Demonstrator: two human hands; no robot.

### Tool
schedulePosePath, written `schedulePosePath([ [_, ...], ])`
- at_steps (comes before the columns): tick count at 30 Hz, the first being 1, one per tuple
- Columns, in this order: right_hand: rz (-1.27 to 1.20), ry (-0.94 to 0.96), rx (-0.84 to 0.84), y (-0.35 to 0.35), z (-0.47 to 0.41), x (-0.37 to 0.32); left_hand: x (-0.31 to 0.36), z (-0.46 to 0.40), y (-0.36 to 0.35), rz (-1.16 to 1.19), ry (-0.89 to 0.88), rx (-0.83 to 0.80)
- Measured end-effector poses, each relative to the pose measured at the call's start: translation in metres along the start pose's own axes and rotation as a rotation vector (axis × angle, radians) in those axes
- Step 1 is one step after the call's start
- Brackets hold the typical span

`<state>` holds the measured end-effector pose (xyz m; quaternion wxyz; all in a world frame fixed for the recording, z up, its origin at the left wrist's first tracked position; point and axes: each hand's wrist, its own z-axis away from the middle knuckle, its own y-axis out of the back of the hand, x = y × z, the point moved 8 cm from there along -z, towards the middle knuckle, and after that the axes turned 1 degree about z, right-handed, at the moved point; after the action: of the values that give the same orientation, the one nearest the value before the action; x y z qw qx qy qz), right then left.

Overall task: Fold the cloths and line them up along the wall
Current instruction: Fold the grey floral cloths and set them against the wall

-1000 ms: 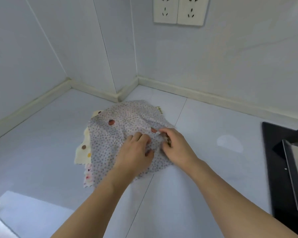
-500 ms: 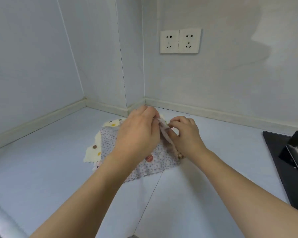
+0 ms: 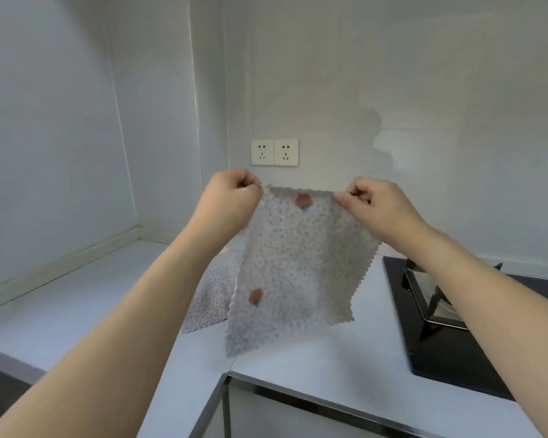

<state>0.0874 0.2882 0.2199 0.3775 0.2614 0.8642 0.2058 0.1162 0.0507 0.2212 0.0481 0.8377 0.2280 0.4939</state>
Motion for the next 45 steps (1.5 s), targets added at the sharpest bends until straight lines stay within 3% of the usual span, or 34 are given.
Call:
schedulePosePath([
  [3, 0.015, -0.074, -0.110, 0.015, 0.004, 0.003, -0.008, 0.006, -0.008, -0.037, 0.023, -0.018],
  [7, 0.120, -0.208, -0.413, -0.009, 0.020, 0.035, -0.045, 0.010, -0.036, -0.133, 0.095, -0.119],
  [9, 0.188, -0.259, -0.468, -0.022, 0.027, 0.052, -0.066, 0.008, -0.047, -0.204, 0.120, -0.144],
  [12, 0.311, -0.235, -0.277, -0.018, 0.022, 0.065, -0.086, 0.002, -0.049, -0.244, 0.115, -0.102],
  [16, 0.394, -0.145, -0.101, -0.021, 0.034, 0.069, -0.091, 0.009, -0.050, -0.315, -0.055, -0.013],
  [20, 0.476, -0.055, -0.159, -0.060, 0.086, 0.091, -0.122, 0.048, -0.075, -0.459, -0.236, -0.163],
  [26, 0.446, -0.209, -0.329, -0.116, 0.173, 0.148, -0.198, 0.121, -0.113, -0.603, -0.291, -0.482],
  [30, 0.392, -0.221, -0.285, -0.119, 0.181, 0.153, -0.197, 0.114, -0.111, -0.576, -0.270, -0.463],
  [37, 0.361, -0.180, -0.184, -0.116, 0.184, 0.154, -0.201, 0.109, -0.120, -0.607, -0.394, -0.417],
  [41, 0.358, -0.080, -0.087, -0.110, 0.182, 0.141, -0.208, 0.103, -0.124, -0.659, -0.397, -0.408],
  [45, 0.331, -0.040, -0.161, -0.114, 0.187, 0.134, -0.201, 0.106, -0.130, -0.583, -0.377, -0.480],
])
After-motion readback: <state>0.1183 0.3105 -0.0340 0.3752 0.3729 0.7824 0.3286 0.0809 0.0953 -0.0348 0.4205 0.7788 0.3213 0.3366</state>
